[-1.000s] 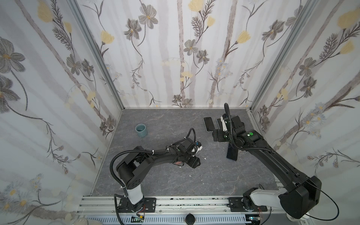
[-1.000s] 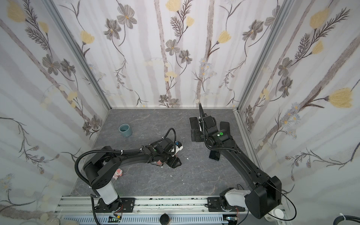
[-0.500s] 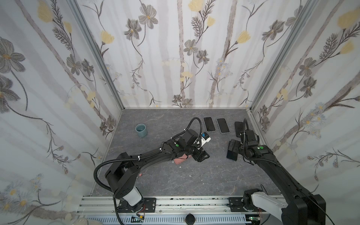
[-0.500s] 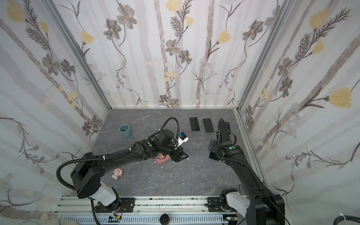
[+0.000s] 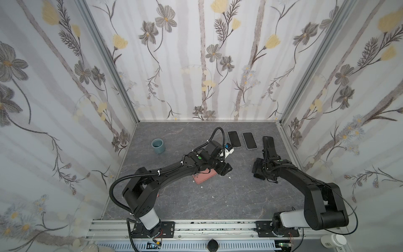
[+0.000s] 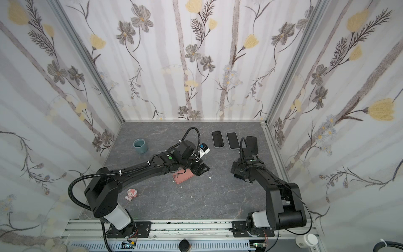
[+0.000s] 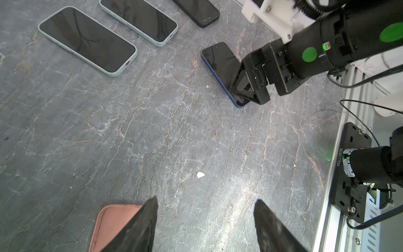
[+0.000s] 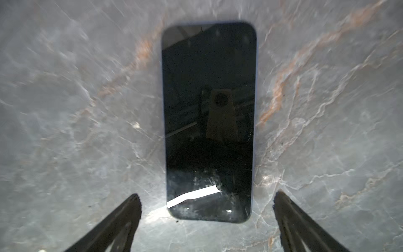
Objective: Put the phone into the phone case
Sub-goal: 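Grasp the blue-edged black phone in the row with the right gripper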
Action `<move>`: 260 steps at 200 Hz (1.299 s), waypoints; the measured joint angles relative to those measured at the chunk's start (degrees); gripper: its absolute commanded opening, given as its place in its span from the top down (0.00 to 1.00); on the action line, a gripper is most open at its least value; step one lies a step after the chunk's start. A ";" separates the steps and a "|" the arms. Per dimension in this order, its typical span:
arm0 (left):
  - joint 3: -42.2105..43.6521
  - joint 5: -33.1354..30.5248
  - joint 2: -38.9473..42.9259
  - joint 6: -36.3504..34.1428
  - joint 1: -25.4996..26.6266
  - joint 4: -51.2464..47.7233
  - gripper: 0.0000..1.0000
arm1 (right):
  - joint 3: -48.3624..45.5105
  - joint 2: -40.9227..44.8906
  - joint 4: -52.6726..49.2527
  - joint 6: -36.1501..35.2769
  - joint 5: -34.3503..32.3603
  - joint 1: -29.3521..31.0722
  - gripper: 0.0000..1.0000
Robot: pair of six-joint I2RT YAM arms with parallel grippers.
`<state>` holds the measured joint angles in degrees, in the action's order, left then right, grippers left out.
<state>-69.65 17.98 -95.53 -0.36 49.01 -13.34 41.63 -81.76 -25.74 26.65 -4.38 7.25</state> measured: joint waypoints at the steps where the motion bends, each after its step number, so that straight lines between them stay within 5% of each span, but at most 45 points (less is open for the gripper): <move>1: 0.00 -0.02 -0.02 0.09 0.00 -0.02 0.31 | -0.04 -0.15 -0.04 -0.11 0.00 -0.04 0.05; 67: -0.24 -0.39 0.02 0.42 -1.11 -0.02 0.30 | -0.74 -4.46 3.37 -2.14 -1.11 -0.85 0.13; 109: -1.18 -0.35 0.02 0.61 -2.14 0.39 0.30 | -0.72 -6.03 6.29 -3.19 -2.16 -1.53 0.29; 211: -1.38 -0.35 0.92 2.32 -3.45 2.58 0.31 | -1.55 -3.76 8.17 -4.57 1.77 -3.89 0.50; 260: -2.51 -0.37 0.63 3.32 -3.80 2.71 0.31 | -1.55 -3.56 8.04 -5.33 2.67 -4.00 0.52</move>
<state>-72.16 17.61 -94.89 2.96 45.21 -10.63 40.07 -85.32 -17.69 21.32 -1.72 3.25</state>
